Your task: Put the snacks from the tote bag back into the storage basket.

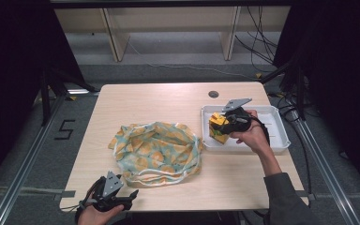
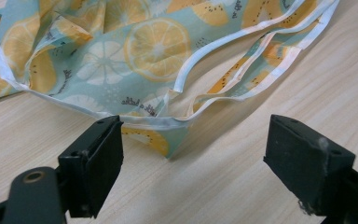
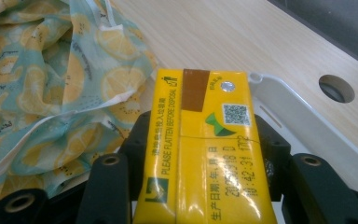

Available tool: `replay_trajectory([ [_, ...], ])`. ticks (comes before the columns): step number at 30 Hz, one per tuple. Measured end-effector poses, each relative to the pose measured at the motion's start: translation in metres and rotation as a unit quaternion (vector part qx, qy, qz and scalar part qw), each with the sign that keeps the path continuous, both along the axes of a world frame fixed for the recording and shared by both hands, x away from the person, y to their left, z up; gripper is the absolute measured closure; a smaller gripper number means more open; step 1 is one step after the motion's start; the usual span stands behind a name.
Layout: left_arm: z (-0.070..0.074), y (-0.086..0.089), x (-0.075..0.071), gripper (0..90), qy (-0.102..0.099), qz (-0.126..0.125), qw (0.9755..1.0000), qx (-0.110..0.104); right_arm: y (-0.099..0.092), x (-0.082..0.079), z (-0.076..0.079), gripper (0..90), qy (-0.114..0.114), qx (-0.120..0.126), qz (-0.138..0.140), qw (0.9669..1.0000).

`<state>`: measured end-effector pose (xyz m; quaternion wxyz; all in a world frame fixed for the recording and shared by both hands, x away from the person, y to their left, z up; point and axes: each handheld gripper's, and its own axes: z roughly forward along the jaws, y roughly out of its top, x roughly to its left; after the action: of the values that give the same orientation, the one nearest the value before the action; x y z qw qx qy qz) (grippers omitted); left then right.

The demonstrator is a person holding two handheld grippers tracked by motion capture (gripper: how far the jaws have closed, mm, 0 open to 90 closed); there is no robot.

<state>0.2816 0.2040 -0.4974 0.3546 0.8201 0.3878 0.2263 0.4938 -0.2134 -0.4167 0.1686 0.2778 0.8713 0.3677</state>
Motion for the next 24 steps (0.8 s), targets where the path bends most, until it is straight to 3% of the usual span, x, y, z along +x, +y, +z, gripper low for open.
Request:
replay_trajectory([
  [1, 0.0, 0.0, 0.0, 18.6, 0.001, 0.0, 1.0, 0.001, 0.001, 0.0, -0.003, 52.1, -0.003, 0.011, -0.008, 0.9999],
  [2, 0.002, 0.002, 0.0, 18.6, 0.006, -0.011, 0.9998, 0.017, 0.001, -0.001, -0.003, 52.1, 0.005, 0.009, -0.01, 0.9999],
  [3, 0.002, 0.002, 0.0, 18.6, 0.005, -0.009, 0.9998, 0.015, 0.001, 0.001, -0.005, 52.1, -0.002, 0.007, -0.003, 1.0],
  [4, 0.002, 0.002, 0.0, 18.7, 0.005, -0.01, 0.9998, 0.016, 0.0, 0.0, -0.004, 52.1, 0.008, 0.004, -0.001, 1.0],
  [5, 0.0, 0.0, 0.0, 18.6, 0.001, -0.001, 1.0, 0.0, 0.0, 0.0, -0.004, 52.1, 0.012, 0.005, 0.0, 0.9999],
  [6, 0.0, 0.0, 0.0, 18.6, 0.0, 0.0, 1.0, 0.003, 0.0, 0.002, -0.006, 52.1, 0.002, 0.006, -0.002, 1.0],
  [9, 0.001, 0.002, 0.0, 18.6, 0.005, -0.01, 0.9998, 0.016, 0.0, 0.001, -0.007, 52.1, 0.009, 0.003, -0.002, 1.0],
  [11, 0.0, 0.0, 0.0, 18.6, 0.0, 0.001, 1.0, 0.002, 0.001, 0.002, -0.01, 52.1, 0.007, 0.014, -0.002, 0.9999],
  [13, 0.0, 0.001, 0.0, 18.6, 0.002, -0.002, 1.0, 0.005, 0.0, 0.001, -0.009, 52.1, 0.014, 0.006, 0.004, 0.9999],
  [18, 0.0, 0.0, 0.0, 18.7, 0.0, 0.0, 1.0, 0.001, 0.001, 0.002, -0.015, 52.0, 0.007, 0.011, 0.01, 0.9999],
  [21, 0.001, 0.001, 0.0, 18.7, 0.003, -0.002, 1.0, 0.003, 0.001, 0.001, -0.016, 52.0, 0.021, 0.008, 0.014, 0.9997],
  [22, 0.0, 0.0, 0.0, 18.7, 0.001, -0.001, 1.0, 0.001, 0.001, 0.002, -0.018, 52.0, 0.007, 0.013, 0.011, 0.9998],
  [23, 0.0, 0.0, 0.0, 18.6, -0.002, -0.001, 1.0, 0.0, 0.0, 0.001, -0.017, 52.1, 0.017, 0.005, 0.011, 0.9998],
  [24, 0.0, 0.0, 0.0, 18.6, -0.001, -0.001, 1.0, 0.001, 0.0, 0.002, -0.018, 52.1, 0.009, 0.006, 0.017, 0.9998],
])
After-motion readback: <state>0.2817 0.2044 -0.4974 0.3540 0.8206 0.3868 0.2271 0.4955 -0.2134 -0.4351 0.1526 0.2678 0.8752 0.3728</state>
